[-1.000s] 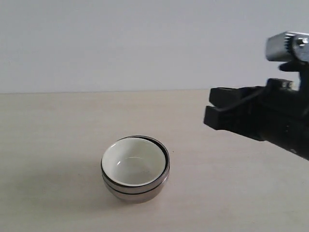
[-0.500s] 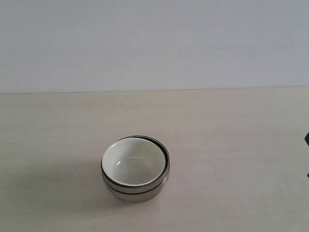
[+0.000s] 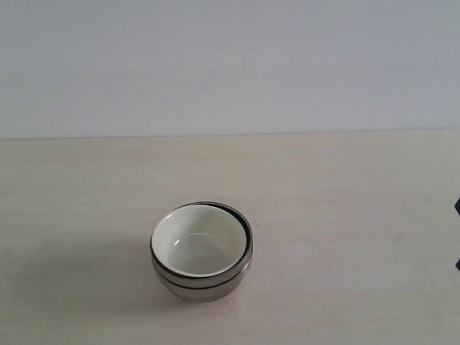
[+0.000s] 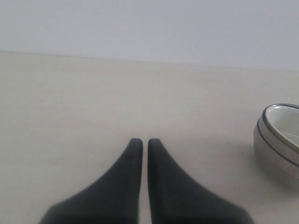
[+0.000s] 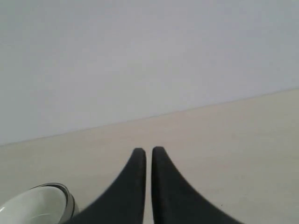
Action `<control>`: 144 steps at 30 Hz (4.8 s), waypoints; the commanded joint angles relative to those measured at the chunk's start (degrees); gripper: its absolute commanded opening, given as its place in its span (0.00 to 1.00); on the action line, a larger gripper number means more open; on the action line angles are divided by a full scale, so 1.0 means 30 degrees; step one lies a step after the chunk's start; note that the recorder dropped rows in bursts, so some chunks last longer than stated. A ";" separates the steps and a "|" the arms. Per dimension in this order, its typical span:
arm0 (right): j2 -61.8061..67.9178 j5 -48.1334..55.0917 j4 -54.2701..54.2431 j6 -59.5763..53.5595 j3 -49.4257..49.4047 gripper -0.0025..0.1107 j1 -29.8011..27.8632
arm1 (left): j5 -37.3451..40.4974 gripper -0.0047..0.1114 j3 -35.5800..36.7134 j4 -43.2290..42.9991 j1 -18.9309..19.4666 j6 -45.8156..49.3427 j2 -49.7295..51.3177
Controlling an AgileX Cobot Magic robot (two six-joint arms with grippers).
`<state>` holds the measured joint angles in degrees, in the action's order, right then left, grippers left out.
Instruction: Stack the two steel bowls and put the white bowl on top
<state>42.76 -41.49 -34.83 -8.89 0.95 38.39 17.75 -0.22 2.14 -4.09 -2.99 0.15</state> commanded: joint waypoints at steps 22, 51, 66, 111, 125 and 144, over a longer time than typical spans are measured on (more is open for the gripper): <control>-0.0072 -0.0387 0.0066 -0.0390 -0.0109 0.02 -0.0030 | -0.0052 0.07 0.0073 -0.0033 0.0050 -0.0015 -0.0051; -0.0072 -0.0062 0.0066 -0.0048 -0.0109 0.02 -0.0030 | -0.0052 0.07 0.0073 -0.0033 0.0050 -0.0015 -0.0051; -0.5722 0.5335 0.0311 -0.3350 -0.0109 0.02 -0.3280 | -0.0052 0.07 0.0073 -0.0033 0.0050 -0.0015 -0.0051; -1.4255 2.0462 1.4244 0.5695 -0.0316 0.02 -0.9143 | -0.0052 0.07 0.0073 -0.0033 0.0050 -0.0015 -0.0051; -1.4255 2.0429 1.4244 0.5770 -0.0316 0.02 -0.9143 | -0.0052 0.07 0.0073 -0.0033 0.0050 -0.0015 -0.0051; -1.4255 2.0222 1.4244 0.5771 -0.0316 0.02 -0.9143 | -0.0052 0.07 0.0073 -0.0033 0.0050 -0.0015 -0.0051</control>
<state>0.27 19.78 7.34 8.20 -0.03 11.35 17.75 -0.22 2.14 -4.09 -2.99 0.15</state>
